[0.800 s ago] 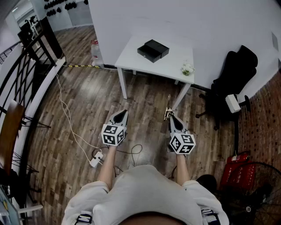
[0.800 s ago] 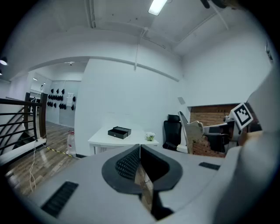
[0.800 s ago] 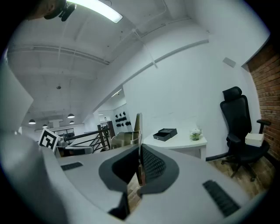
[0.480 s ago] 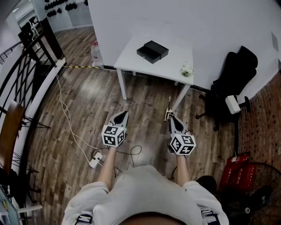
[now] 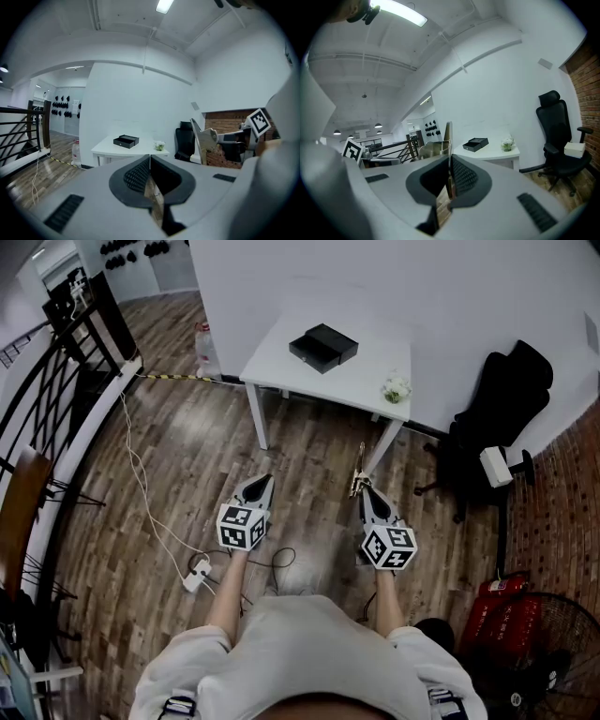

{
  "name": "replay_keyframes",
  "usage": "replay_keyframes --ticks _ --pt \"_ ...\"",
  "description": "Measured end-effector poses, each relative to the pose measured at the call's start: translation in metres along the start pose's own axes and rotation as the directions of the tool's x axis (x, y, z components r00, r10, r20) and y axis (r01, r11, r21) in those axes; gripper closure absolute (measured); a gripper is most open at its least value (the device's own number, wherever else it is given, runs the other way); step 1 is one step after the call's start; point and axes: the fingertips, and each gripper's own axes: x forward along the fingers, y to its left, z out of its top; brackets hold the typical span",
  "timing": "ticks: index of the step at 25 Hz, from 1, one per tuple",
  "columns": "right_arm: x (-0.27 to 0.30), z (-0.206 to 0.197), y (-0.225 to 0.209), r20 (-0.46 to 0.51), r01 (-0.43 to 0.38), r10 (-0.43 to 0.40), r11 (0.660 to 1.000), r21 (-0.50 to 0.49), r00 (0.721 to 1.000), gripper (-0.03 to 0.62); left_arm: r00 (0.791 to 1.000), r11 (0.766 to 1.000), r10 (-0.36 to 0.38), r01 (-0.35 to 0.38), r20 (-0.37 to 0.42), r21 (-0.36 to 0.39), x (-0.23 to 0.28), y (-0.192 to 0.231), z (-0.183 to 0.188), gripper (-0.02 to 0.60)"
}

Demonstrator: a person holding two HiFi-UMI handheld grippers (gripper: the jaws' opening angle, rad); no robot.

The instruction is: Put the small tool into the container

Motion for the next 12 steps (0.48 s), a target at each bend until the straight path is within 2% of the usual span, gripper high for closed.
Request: replay_keyframes --ticks 12 --pt "0.017 -0.002 -0.026 -0.021 -0.025 0.025 1.000 -0.003 0.999 0.591 1.000 1.000 0.017 -0.017 -0.020 -0.002 0.024 -0.009 -0.008 0.569"
